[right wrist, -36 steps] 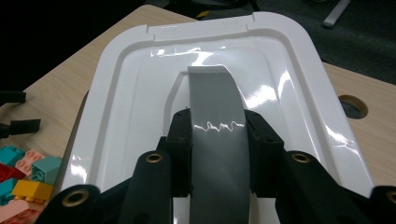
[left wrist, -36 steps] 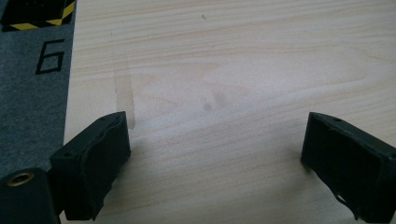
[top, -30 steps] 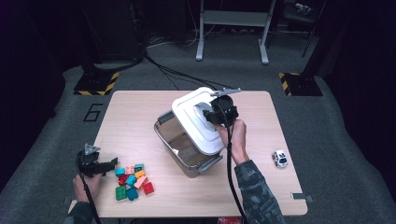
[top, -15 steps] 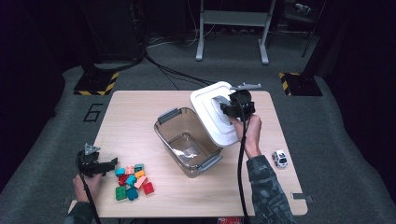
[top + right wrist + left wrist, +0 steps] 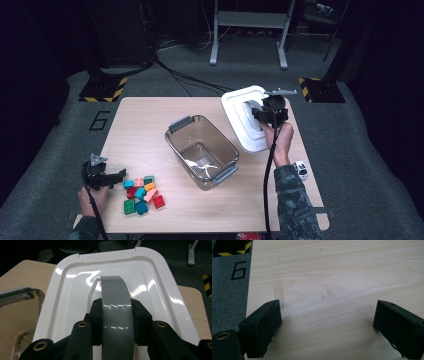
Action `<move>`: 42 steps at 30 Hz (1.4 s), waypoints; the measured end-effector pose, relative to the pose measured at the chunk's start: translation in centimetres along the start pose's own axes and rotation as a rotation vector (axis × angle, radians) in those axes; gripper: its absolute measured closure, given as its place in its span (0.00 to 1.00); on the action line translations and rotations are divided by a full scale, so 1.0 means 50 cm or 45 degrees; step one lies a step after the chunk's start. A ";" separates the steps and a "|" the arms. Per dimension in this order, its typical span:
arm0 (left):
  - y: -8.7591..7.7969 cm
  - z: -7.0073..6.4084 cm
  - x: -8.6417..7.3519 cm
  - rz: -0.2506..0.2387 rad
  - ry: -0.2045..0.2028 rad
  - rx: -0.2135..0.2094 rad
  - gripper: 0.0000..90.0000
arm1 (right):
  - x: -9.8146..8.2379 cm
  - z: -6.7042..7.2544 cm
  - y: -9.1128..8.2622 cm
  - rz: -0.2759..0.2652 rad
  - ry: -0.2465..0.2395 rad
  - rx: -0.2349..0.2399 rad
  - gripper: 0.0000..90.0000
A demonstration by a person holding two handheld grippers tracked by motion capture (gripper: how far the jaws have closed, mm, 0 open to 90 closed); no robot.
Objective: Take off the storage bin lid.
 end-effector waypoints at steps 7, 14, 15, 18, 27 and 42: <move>0.000 0.000 0.000 -0.003 -0.002 -0.002 0.08 | -0.021 -0.048 0.005 0.004 0.022 -0.076 0.74; 0.000 -0.001 0.000 -0.004 -0.001 -0.002 0.08 | -0.050 -0.079 0.027 0.025 0.066 -0.134 0.74; 0.000 -0.001 0.000 -0.005 -0.001 -0.002 0.08 | -0.054 -0.082 0.030 0.030 0.071 -0.142 0.74; 0.000 -0.001 0.000 -0.005 -0.001 -0.002 0.08 | -0.067 -0.089 0.043 0.033 0.095 -0.152 0.74; -0.001 -0.001 0.000 0.001 0.001 -0.008 0.09 | -0.105 -0.097 0.080 0.064 0.129 -0.203 0.74; -0.001 -0.001 0.000 0.000 0.001 -0.007 0.09 | -0.171 -0.086 0.127 0.121 0.179 -0.244 0.74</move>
Point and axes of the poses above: each handheld gripper's, and its own axes: y roughly forward along the jaws, x roughly out of its top, z roughly to its left, the point moved 10 cm from there along y, roughly forward along the jaws, and after that the axes turned 15 degrees about -z, right-handed, at the moved point
